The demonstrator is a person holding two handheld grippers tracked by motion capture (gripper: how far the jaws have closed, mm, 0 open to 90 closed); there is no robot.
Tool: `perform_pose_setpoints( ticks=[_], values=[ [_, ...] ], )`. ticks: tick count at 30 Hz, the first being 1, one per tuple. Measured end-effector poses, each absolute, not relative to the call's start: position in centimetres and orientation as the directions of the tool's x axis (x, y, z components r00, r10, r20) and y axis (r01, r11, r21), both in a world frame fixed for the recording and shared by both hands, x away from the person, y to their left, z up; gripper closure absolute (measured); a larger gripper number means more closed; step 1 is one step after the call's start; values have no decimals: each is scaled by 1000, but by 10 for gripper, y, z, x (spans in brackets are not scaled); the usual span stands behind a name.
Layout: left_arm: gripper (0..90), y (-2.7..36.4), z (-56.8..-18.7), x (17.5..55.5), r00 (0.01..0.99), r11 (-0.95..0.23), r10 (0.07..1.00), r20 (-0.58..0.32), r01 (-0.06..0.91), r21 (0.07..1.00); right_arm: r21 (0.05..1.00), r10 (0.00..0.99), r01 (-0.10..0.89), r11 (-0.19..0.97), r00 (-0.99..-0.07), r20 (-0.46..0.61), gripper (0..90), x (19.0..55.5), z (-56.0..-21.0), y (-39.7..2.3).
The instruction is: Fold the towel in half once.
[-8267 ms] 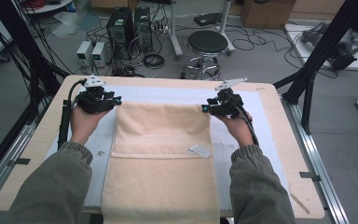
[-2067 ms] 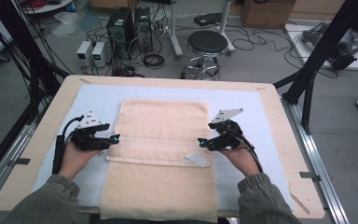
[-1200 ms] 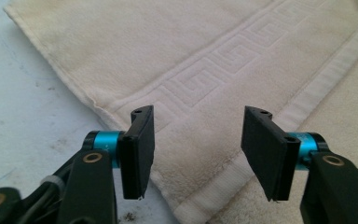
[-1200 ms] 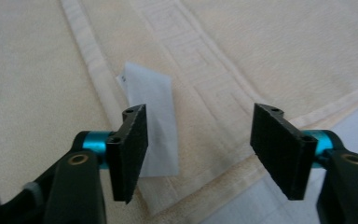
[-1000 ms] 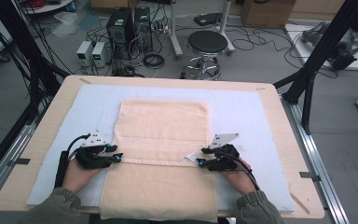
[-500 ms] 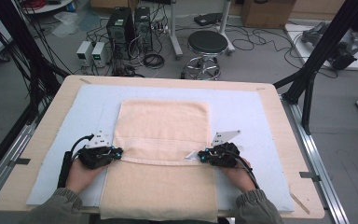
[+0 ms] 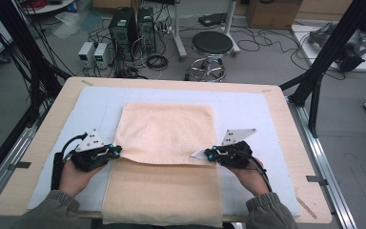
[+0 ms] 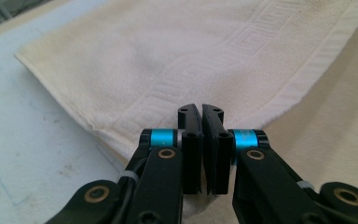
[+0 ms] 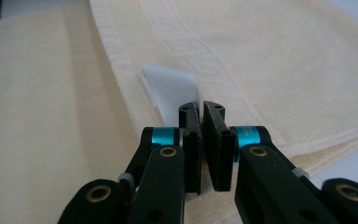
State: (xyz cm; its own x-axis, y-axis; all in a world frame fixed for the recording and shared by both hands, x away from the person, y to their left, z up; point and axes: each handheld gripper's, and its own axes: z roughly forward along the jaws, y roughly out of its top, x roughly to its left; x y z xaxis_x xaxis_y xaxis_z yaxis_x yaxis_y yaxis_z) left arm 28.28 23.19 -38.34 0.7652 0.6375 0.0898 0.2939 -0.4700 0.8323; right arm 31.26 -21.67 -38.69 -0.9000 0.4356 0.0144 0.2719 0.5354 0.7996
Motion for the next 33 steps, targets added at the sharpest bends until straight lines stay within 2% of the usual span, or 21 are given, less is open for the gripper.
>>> perform_pose_setpoints(
  ticks=[4,7,8,10,17,33],
  values=[
    [863,234,-367,245,792,-470,604,90,262,843,812,395,223,539,-919,-10,860,282,-368,-224],
    [855,234,-365,197,844,-492,532,67,244,836,816,344,212,537,-939,18,853,252,-362,-230],
    [825,235,-367,188,853,-492,518,64,235,838,822,309,211,529,-950,45,827,239,-363,-233],
    [690,234,-372,178,853,-476,519,48,243,845,822,281,218,526,-957,74,703,226,-367,-236],
    [644,238,-389,211,817,-498,570,81,266,825,815,325,233,530,-944,59,611,240,-376,-231],
    [442,236,-404,308,702,-422,709,69,344,838,784,508,317,534,-861,2,460,347,-391,-213]
  ],
)
